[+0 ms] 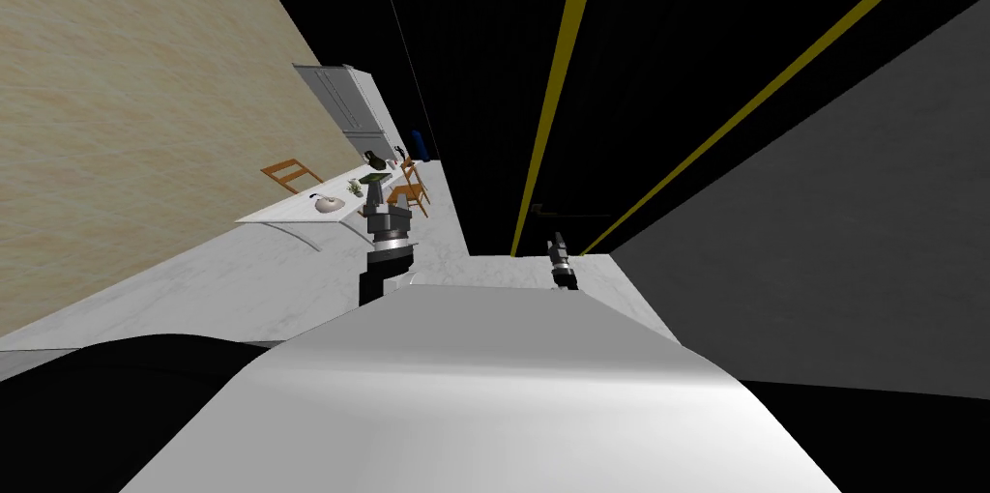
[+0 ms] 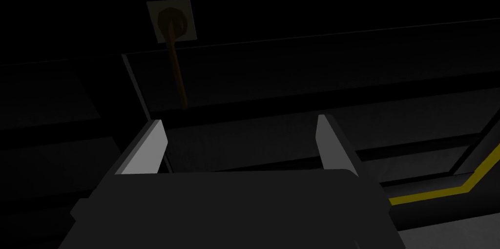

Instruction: Pull the door open

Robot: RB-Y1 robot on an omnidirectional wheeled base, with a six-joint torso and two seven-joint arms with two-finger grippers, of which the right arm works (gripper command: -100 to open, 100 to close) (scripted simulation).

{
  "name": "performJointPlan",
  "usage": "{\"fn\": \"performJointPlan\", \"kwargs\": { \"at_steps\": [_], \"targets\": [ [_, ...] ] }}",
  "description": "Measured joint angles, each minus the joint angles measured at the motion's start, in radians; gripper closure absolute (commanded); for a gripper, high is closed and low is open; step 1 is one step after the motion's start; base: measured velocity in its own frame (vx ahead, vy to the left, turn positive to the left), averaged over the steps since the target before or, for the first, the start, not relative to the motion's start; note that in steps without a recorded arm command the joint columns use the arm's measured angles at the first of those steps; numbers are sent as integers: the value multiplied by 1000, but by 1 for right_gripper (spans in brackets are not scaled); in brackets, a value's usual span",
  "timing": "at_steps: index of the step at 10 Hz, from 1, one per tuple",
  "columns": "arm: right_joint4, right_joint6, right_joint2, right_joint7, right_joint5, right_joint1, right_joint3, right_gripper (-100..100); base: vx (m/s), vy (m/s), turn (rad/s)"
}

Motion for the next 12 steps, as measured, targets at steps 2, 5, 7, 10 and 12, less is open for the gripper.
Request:
{"fn": "performJointPlan", "kwargs": {
  "at_steps": [2, 5, 7, 10, 12],
  "targets": [
    [65, -20, -13, -14, -5, -17, 2, -100, 94, -45, 91],
    [150, -47, -28, -30, -12, -39, 6, -100, 86, -46, 84],
    [202, -65, -39, -41, -16, -51, 9, -100, 85, -38, 66],
    [276, -89, -52, -55, -21, -73, 11, -100, 81, -49, 80],
    [329, -107, -61, -65, -25, -89, 13, -100, 100, -59, 68]
  ]
}}
